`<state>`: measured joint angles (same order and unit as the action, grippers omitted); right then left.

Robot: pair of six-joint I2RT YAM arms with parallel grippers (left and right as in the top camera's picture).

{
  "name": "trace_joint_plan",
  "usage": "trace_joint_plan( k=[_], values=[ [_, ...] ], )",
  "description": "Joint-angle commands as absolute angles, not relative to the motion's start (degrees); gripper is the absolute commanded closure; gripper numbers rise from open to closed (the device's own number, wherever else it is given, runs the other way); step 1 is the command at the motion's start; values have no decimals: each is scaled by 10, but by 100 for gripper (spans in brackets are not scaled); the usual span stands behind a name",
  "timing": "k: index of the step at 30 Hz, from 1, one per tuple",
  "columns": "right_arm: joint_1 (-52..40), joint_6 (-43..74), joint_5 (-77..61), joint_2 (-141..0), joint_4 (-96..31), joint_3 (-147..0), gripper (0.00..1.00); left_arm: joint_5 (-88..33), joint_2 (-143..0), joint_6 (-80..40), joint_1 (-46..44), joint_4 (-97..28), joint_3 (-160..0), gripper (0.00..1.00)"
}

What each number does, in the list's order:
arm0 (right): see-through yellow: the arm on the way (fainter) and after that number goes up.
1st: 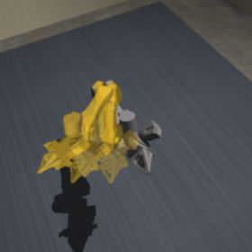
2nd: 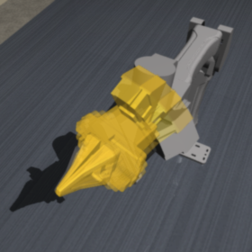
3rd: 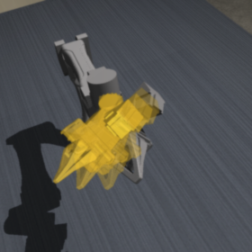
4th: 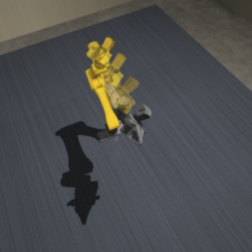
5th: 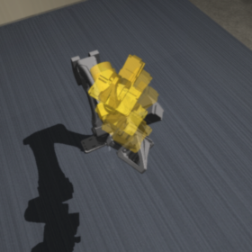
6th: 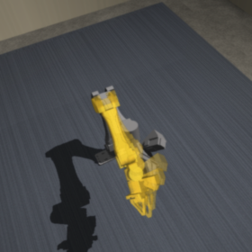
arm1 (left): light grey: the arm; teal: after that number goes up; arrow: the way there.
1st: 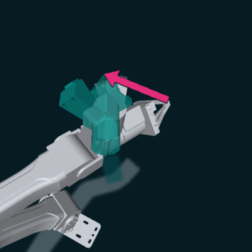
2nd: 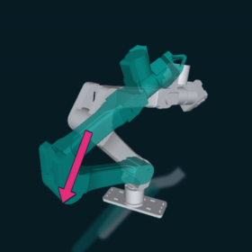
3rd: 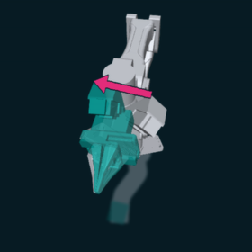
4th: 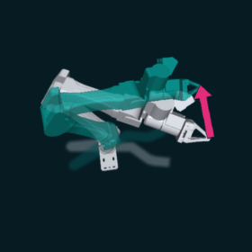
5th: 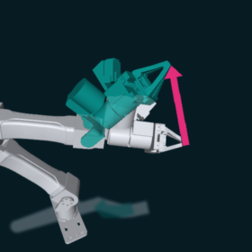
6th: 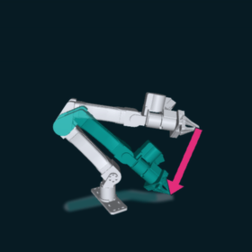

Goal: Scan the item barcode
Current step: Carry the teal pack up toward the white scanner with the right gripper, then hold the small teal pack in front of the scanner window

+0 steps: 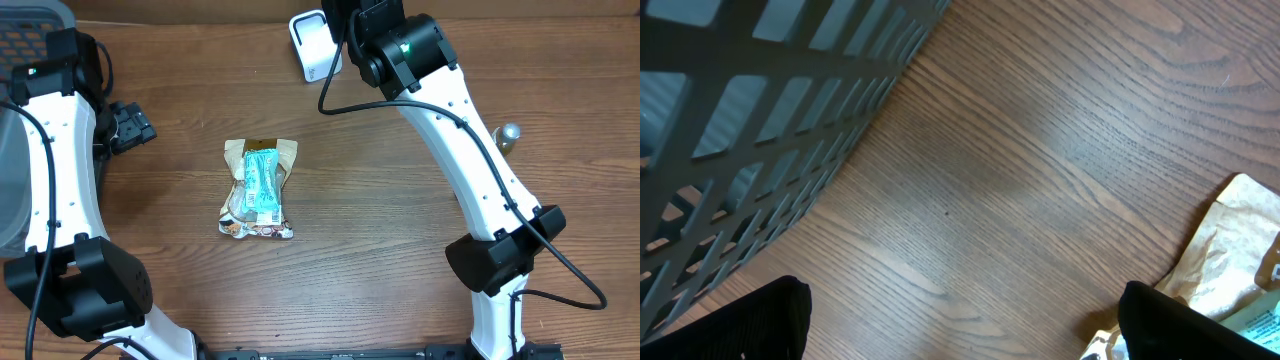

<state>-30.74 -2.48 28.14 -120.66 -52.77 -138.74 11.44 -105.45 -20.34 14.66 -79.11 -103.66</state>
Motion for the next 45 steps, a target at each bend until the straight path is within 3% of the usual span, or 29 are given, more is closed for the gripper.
trace_joint_plan(
  k=[1, 5, 23, 31, 45],
  values=[
    [-305, -46, 300, -1214, -488, -1398, 96, 122, -1060, -193, 146, -790, -1047, 0],
    [-305, -61, 300, -1237, -448, -1398, 96, 122, -1060, -193, 146, -790, -1047, 0],
    [-303, -328, 300, -1432, -260, -1398, 96, 122, -1060, -193, 145, -790, -1047, 0],
    [-294, -336, 300, -1489, -158, -1398, 96, 122, -1060, -193, 146, -790, -1047, 1],
    [-288, -365, 300, -1519, -169, -1397, 96, 122, -1060, -193, 145, -790, -1047, 0]
  ],
)
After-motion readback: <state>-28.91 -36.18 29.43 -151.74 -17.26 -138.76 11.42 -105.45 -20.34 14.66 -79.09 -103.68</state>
